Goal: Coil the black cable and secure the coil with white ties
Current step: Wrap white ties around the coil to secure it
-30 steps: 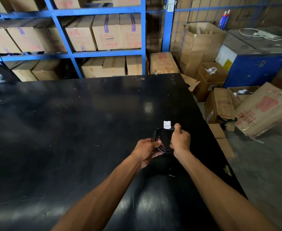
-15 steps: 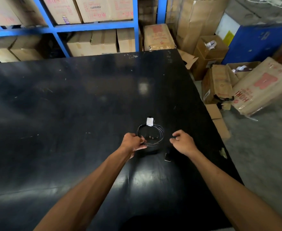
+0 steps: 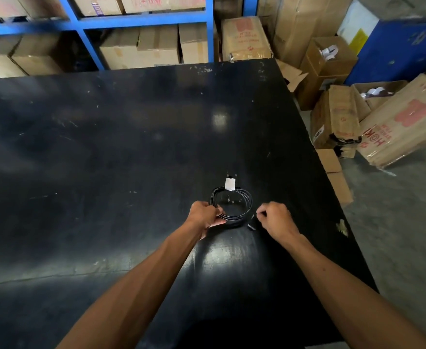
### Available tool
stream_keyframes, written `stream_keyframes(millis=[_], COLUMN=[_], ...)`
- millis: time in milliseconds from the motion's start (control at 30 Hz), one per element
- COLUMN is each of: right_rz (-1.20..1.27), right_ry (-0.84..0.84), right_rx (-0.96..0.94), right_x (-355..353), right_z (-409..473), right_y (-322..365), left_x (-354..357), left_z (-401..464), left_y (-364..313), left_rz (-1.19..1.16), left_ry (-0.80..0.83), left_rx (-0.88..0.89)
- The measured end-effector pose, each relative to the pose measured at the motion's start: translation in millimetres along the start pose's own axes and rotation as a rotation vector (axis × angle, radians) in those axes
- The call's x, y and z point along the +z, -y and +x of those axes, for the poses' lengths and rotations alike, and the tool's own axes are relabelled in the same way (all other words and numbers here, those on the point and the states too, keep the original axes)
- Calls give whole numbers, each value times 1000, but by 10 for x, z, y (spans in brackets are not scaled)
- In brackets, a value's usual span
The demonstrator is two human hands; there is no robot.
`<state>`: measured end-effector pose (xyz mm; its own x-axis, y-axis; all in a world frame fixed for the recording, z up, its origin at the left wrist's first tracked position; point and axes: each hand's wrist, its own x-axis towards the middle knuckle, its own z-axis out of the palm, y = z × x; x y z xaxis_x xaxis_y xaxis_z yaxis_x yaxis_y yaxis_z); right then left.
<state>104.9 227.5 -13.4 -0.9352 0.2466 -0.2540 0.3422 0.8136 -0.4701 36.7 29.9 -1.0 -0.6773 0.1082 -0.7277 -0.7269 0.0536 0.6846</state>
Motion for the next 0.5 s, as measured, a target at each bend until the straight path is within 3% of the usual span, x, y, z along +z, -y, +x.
stream_keyframes(millis=[133, 233, 333, 500], right_rz=[176, 206, 103, -86], right_ry=[-382, -465, -377, -8], right_rx=[-166, -333, -430, -455], right_x=[-270, -405, -389, -290], right_z=[44, 34, -28, -81], right_y=[204, 367, 487, 583], left_x=[6, 45, 109, 110], left_z=[-9, -54, -129, -248], left_y=[-4, -22, -54, -101], left_rz=[-7, -5, 1, 106], left_ry=[-15, -7, 15, 102], left_rx=[8, 29, 66, 156])
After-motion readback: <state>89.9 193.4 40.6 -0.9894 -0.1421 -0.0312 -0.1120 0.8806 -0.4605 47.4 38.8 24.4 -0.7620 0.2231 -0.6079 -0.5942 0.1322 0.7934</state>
